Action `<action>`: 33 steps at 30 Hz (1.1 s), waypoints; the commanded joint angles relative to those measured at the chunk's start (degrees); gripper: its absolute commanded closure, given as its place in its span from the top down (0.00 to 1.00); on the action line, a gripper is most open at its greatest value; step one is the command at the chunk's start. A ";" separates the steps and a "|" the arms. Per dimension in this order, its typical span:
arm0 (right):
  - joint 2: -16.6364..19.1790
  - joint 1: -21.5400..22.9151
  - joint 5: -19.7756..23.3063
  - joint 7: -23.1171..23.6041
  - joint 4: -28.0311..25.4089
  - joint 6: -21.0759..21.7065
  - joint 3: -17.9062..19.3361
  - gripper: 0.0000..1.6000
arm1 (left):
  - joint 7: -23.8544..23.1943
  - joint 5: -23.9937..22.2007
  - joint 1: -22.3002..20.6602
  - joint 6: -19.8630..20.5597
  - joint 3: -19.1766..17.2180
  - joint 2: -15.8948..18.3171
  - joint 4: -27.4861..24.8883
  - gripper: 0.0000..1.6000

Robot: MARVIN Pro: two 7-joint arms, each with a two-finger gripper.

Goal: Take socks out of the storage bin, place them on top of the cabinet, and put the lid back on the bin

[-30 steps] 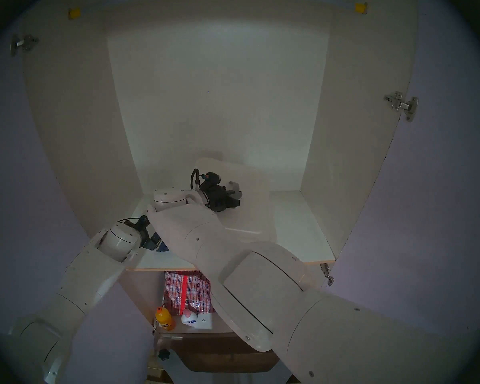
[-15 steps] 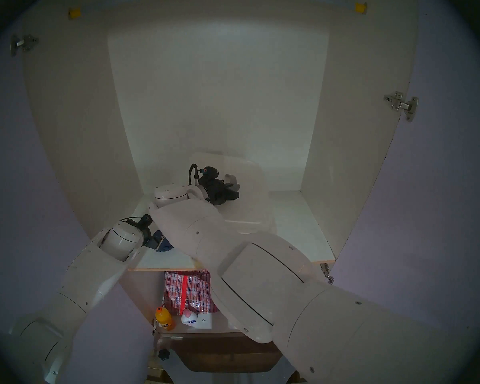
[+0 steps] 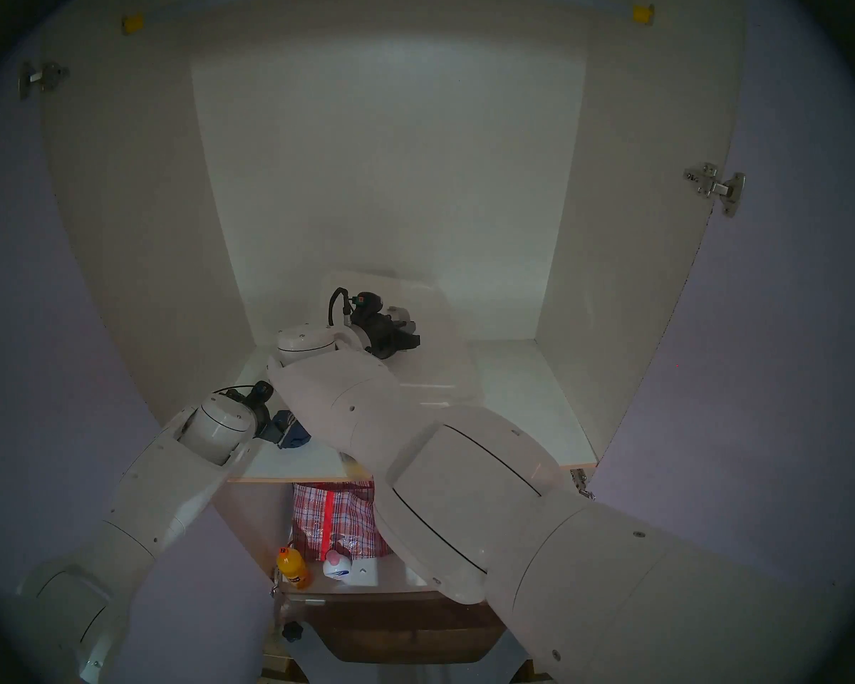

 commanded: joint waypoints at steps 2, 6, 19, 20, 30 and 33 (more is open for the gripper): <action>-0.65 2.92 -0.79 1.00 0.13 -1.58 -0.89 0.00 | 0.33 0.18 -1.59 -0.05 -0.21 -0.27 -1.45 1.00; -0.65 2.78 -0.40 0.05 1.21 -1.92 -1.00 0.00 | 0.60 0.13 -1.50 -0.16 -0.18 -0.18 -1.34 1.00; -0.65 2.27 0.23 0.55 2.15 -2.86 -1.83 0.00 | 1.26 0.07 -1.47 -0.22 -0.20 -0.24 -1.12 1.00; -0.65 2.31 0.29 0.65 2.27 -2.87 -1.88 0.00 | 1.27 0.03 -1.30 -0.37 -0.29 -0.01 -0.99 1.00; -0.65 2.39 1.35 3.36 2.31 -1.85 -2.89 0.00 | 1.35 -0.15 -1.17 -0.59 -0.19 0.37 -0.96 1.00; -0.65 2.54 1.22 3.47 2.41 -1.41 -3.58 1.00 | 1.43 -0.16 -1.35 -0.42 -0.03 0.17 -1.12 1.00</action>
